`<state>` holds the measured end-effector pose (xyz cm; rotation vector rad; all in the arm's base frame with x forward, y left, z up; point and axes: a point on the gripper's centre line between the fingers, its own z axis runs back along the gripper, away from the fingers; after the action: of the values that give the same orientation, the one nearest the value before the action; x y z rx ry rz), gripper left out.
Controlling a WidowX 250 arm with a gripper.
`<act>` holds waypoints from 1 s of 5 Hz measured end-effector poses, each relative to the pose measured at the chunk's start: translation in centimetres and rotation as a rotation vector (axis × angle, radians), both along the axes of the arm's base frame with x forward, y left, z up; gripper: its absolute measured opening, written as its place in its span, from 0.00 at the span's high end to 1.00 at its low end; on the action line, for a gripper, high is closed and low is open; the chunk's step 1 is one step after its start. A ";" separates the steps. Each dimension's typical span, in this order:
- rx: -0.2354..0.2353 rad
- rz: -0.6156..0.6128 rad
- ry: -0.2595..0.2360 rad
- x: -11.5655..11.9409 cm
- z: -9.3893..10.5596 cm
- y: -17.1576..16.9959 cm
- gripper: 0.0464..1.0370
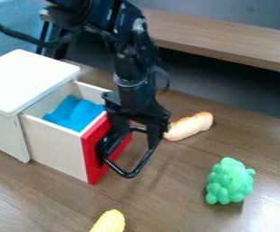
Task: Close the drawer
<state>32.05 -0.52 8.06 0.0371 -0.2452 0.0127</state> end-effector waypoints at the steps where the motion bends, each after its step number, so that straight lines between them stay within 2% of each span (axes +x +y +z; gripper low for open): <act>1: 0.059 -0.002 0.054 -0.7 0.2 0.2 0.04; 2: 0.072 -0.003 0.105 -1.3 0.3 0.7 0.04; 3: 0.080 0.032 0.104 -1.7 1.1 2.2 0.04; 4: 0.113 0.070 0.111 -2.1 1.7 3.9 0.04; 5: 0.174 0.073 0.098 -2.3 2.1 4.9 0.04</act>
<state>29.80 4.40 10.17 0.2197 -0.1466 0.0616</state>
